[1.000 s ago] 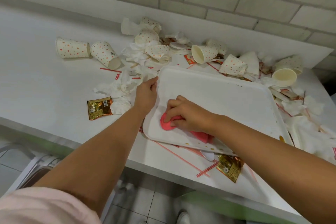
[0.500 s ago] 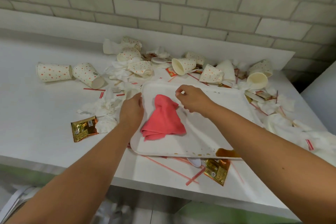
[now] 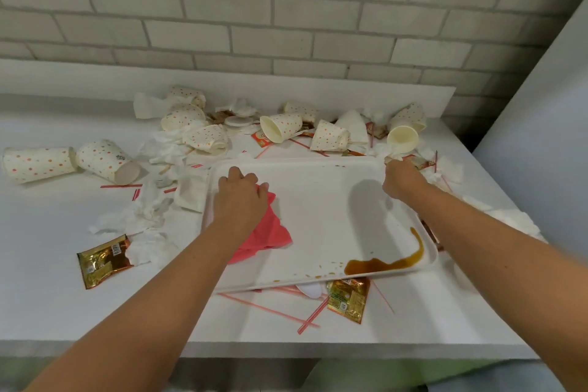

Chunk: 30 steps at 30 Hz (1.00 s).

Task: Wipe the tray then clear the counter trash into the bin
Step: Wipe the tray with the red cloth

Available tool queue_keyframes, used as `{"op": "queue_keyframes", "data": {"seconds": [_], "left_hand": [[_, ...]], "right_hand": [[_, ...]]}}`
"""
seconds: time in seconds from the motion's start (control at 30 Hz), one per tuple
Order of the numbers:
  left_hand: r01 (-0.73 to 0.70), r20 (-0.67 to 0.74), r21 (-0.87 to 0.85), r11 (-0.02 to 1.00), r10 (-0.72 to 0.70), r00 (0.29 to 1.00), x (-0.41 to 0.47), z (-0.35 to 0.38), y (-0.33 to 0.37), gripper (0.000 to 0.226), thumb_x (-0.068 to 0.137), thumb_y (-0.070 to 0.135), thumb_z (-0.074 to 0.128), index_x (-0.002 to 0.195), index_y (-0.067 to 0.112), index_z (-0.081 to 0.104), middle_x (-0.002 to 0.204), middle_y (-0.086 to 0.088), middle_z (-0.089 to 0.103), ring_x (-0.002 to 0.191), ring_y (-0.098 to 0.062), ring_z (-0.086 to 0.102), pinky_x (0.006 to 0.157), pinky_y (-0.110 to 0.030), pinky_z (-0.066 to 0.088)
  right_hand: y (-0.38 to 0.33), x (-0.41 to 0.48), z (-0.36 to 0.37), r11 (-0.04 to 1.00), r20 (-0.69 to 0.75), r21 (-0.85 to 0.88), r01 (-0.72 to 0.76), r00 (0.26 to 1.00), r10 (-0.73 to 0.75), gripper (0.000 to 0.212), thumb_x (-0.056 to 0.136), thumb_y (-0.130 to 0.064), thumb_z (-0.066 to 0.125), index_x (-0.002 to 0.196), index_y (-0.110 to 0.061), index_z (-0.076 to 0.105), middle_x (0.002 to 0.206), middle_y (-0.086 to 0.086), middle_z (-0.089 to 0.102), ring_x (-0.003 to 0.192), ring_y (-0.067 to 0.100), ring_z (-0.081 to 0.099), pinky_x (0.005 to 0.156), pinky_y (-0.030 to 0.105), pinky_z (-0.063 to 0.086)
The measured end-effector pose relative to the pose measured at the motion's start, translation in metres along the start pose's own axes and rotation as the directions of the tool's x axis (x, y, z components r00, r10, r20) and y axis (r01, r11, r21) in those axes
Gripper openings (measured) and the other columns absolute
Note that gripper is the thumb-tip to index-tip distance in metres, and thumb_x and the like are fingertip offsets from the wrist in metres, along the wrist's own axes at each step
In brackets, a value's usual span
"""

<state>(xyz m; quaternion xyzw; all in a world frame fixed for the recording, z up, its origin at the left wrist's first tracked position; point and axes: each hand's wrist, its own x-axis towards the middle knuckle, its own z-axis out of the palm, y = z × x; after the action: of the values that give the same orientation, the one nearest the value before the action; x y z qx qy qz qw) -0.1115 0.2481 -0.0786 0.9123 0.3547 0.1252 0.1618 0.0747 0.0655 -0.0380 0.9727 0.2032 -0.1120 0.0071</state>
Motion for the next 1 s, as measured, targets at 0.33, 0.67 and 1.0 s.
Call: {"op": "queue_keyframes", "data": {"seconds": [0.33,0.67,1.0], "left_hand": [[0.024,0.007,-0.154,0.988,-0.024,1.0,-0.001,0.018,0.005,0.044,0.088,0.023,0.057,0.126,0.0,0.05,0.126,-0.018,0.034,0.113,-0.034,0.039,0.1,-0.035,0.033],[-0.127,0.007,-0.179,0.976,0.13,0.992,0.03,0.041,0.028,0.035,0.095,0.013,0.045,0.126,-0.001,0.051,0.127,-0.014,0.042,0.114,-0.024,0.047,0.103,-0.026,0.033],[-0.28,0.094,-0.134,0.951,0.294,0.951,0.073,0.064,0.059,0.038,0.096,0.012,0.043,0.132,0.003,0.049,0.135,-0.012,0.046,0.123,-0.024,0.045,0.106,-0.029,0.031]], "right_hand": [[0.04,0.026,0.021,0.989,0.084,0.137,-0.061,0.995,0.049,0.023,0.087,0.001,0.048,0.105,0.003,0.062,0.068,0.005,0.049,0.075,0.024,0.053,0.048,0.023,0.037],[0.044,0.038,0.016,0.965,0.289,0.256,-0.063,0.957,-0.014,0.04,0.089,0.009,0.037,0.127,0.002,0.046,0.083,0.016,0.053,0.056,0.024,0.051,0.051,0.03,0.045],[0.045,0.044,0.018,0.987,0.358,0.159,-0.024,0.933,-0.035,0.038,0.085,0.01,0.051,0.123,0.007,0.055,0.082,0.012,0.058,0.055,0.018,0.051,0.051,0.023,0.045]]}}
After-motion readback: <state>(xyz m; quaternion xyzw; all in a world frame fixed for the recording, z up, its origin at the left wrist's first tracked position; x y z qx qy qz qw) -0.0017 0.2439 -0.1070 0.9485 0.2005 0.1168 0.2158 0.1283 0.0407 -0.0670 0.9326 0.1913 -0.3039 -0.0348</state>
